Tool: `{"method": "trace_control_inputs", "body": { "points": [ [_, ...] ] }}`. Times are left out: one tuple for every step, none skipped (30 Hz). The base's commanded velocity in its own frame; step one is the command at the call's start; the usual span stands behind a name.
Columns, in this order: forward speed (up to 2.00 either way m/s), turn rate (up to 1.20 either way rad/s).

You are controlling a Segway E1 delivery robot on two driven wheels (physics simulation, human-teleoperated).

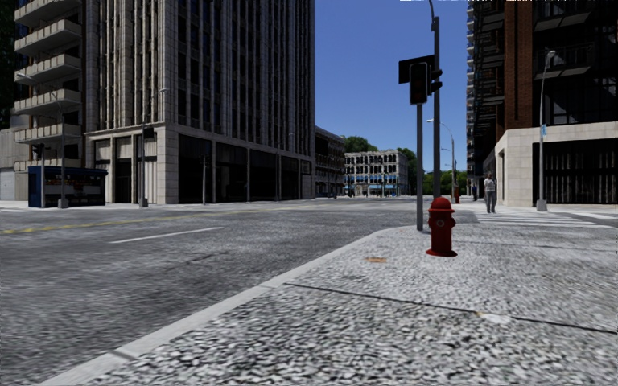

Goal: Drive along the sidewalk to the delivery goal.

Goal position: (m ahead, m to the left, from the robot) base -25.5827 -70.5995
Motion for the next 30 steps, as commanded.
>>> {"method": "trace_control_inputs", "body": {
  "points": [
    [1.08, -0.44],
    [1.07, -0.52],
    [1.07, -0.57],
    [1.07, -0.57],
    [1.07, -0.58],
    [1.07, -0.58],
    [1.07, -0.58],
    [1.07, -0.58],
    [1.07, -0.58],
    [1.07, -0.58],
    [1.07, -0.58],
    [1.07, -0.58],
    [1.07, -0.58],
    [1.07, -0.58],
    [1.07, -0.58],
    [1.07, -0.58],
    [1.07, -0.58],
    [1.07, -0.58],
    [1.07, -0.58],
    [1.07, -0.58],
    [1.07, -0.58],
    [1.06, -0.58],
    [1.05, -0.58],
    [1.05, -0.58],
    [1.04, -0.58],
    [1.03, -0.58],
    [1.03, -0.58],
    [1.01, -0.58],
    [1.01, -0.58],
    [0.99, -0.58]
  ]
}}
